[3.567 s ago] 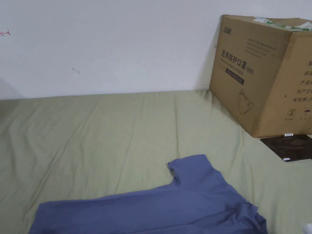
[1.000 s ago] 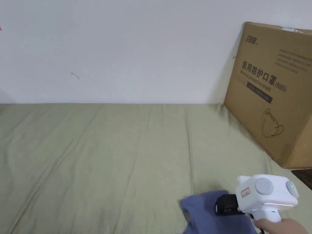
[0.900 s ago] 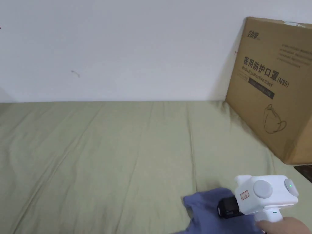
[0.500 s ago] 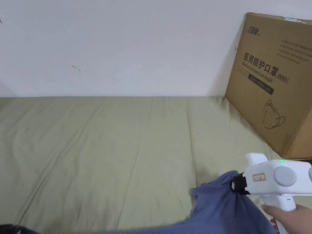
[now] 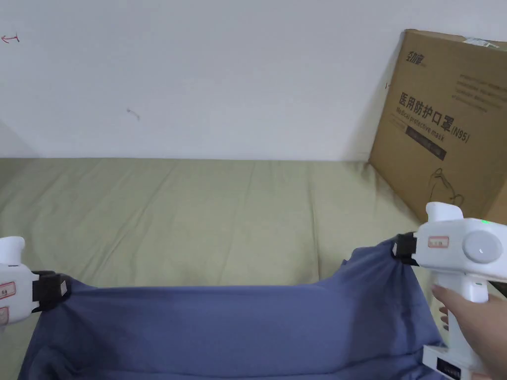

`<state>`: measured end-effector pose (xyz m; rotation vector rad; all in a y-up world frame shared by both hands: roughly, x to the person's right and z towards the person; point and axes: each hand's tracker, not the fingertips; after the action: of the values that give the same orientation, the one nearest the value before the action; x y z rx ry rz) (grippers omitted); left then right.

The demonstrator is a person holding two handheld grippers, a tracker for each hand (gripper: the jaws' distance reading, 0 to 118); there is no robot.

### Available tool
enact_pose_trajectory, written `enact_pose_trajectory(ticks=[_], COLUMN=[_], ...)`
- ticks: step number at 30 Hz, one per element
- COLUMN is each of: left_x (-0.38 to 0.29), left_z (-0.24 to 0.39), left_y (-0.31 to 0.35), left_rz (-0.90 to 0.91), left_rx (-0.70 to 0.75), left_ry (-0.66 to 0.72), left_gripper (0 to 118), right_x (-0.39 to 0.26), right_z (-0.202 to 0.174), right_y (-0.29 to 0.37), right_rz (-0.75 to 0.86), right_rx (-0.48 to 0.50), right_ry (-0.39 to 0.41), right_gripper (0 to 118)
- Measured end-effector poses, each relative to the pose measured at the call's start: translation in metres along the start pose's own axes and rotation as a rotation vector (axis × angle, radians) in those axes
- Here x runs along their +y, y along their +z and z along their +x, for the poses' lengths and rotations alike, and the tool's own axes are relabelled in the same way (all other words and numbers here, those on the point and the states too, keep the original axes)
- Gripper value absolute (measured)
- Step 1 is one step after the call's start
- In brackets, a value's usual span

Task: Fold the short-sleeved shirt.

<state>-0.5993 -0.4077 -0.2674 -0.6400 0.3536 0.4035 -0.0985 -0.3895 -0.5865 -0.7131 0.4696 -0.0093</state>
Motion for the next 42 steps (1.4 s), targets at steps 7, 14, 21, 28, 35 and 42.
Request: enact_pose_trajectory(ticks=[7,14,21,28,35,42], left_x=[-0.066,-0.129,-0.149,-0.113,-0.076,-0.121], left_z=[-0.022,-0.026,-0.034,-0.006,0.067,0.133], left_y=[0.042,0.071,0.05,0.084,0.179,0.202], left_rz=[-0.135,-0.305,-0.394,-0.414,0.105,0.614], left_rx=[-0.062,-0.064,-0.031,-0.086,-0.082,0.072], left_ry=[-0.034,-0.154,-0.108,-0.077,-0.111,-0.165], left_gripper=[4,4,27,101,100,18], right_x=[-0.109,-0.202,-0.233,-0.186,-0.132,-0.171], right_z=[0.037,0.057,0.069,0.027,-0.053,-0.114], right_y=[0.09,0.148,0.1,0.119,0.206,0.238], right_rz=[-0.08,-0.293,-0.375,-0.501,0.088,0.667], right_rx=[0.03,0.049,-0.032,0.008,0.174,0.051], right_ry=[0.027,-0.013,-0.004,0.099,0.21,0.217], right_gripper=[2,2,38,83,83,24])
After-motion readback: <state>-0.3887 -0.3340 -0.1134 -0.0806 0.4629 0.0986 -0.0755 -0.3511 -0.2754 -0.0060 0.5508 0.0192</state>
